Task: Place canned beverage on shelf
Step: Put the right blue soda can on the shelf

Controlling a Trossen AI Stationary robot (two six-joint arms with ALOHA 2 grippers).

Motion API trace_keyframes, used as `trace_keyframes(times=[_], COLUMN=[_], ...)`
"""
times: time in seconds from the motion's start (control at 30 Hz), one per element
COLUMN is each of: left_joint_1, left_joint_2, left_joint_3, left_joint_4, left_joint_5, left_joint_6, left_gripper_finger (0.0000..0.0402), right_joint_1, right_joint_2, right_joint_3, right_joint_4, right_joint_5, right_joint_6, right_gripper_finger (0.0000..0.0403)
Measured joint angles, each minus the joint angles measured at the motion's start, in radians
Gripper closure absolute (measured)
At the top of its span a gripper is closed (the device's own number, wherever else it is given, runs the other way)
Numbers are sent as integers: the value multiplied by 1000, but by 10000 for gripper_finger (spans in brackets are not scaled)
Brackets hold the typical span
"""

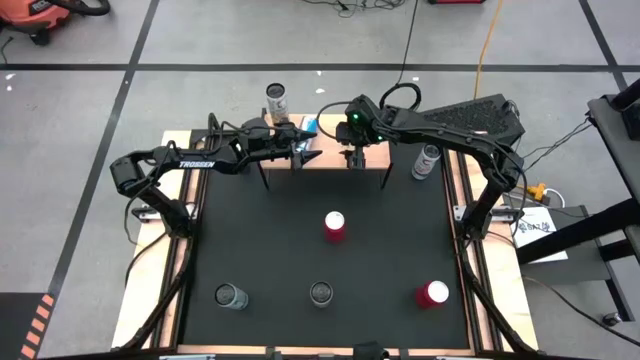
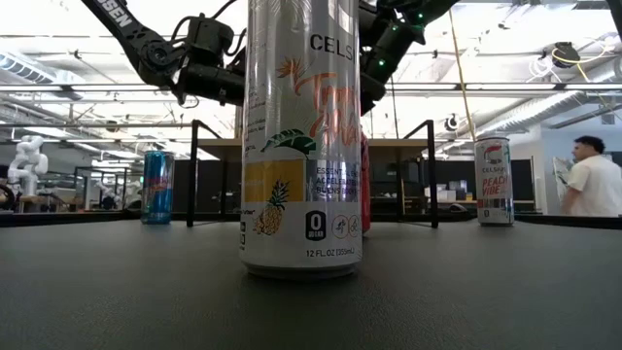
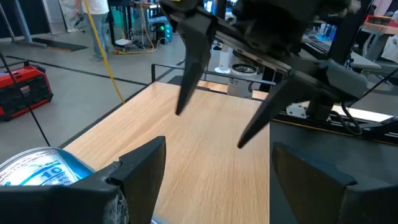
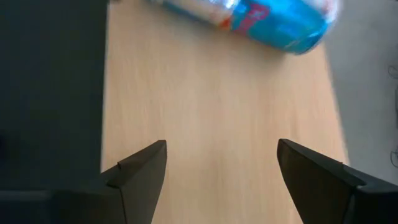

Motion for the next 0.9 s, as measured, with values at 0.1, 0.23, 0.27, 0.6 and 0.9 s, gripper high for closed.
trace_keyframes(times=[0.1, 0.23, 0.27, 0.6, 0.9], left_joint_1=[0, -1, -1, -1, 1], left_joint_2=[0, 0, 0, 0, -2], left_joint_3=[0, 0, 0, 0, 3], left_joint_4=[0, 0, 0, -15, -65], left_joint_5=[0, 0, 0, 0, 61], left_joint_6=[0, -2, -2, -2, 1], left_gripper_finger=[107, 107, 107, 107, 107], right_joint_1=[0, 7, 8, 7, -5], right_joint_2=[-5, -4, -4, -4, -4], right_joint_3=[0, 0, 0, 0, 0], right_joint_4=[10, 10, 12, 87, 296], right_joint_5=[0, 1, 1, 2, 5], right_joint_6=[11, 14, 16, 59, 118], right_gripper_finger=[115, 115, 115, 115, 115])
